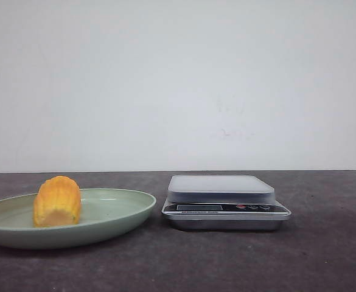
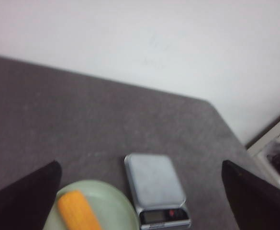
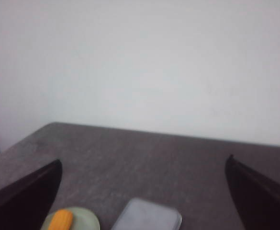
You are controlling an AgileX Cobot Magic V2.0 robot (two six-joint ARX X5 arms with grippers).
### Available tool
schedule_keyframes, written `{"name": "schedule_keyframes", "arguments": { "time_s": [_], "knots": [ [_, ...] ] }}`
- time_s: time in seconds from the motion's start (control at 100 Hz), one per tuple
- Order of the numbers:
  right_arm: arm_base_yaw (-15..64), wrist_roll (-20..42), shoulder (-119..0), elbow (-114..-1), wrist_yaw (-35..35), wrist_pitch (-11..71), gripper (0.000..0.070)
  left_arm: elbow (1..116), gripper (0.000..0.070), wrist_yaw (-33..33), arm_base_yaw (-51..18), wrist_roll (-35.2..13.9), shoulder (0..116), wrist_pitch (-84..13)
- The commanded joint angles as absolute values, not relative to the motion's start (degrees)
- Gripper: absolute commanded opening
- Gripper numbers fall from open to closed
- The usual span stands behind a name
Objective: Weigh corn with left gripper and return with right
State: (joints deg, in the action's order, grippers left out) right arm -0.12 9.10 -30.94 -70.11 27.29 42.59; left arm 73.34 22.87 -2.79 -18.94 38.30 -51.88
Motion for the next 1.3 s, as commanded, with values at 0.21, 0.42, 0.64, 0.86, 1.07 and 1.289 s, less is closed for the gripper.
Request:
{"name": "schedule_keyframes", "arguments": {
  "time_s": [0.21,0.42,0.64,0.86,1.07,1.289],
  "knots": [
    [-0.1,9.2,-31.2,-71.1,27.5,43.5,0.07,74.2,0.0659,22.3,-3.9,-17.1,46.6,-59.9],
    [0.1,9.2,-31.2,-71.1,27.9,43.9,0.07,74.2,0.0659,22.3,-6.2,-15.6,57.5,-61.8],
    [0.3,9.2,-31.2,-71.1,29.1,45.1,0.07,74.2,0.0659,21.4,-11.1,-15.4,70.4,-58.0],
    [0.3,10.1,-31.2,-71.1,29.7,45.3,0.07,74.1,0.0659,15.6,-15.3,-15.7,82.8,-55.9],
    [0.3,10.1,-31.2,-71.1,30.0,45.3,0.07,74.1,0.0659,14.7,-19.2,-17.9,93.6,-51.7],
    [0.3,10.1,-31.2,-71.1,30.0,45.6,0.07,74.1,0.0659,14.1,-21.8,-22.7,103.4,-48.1]
  ]
}}
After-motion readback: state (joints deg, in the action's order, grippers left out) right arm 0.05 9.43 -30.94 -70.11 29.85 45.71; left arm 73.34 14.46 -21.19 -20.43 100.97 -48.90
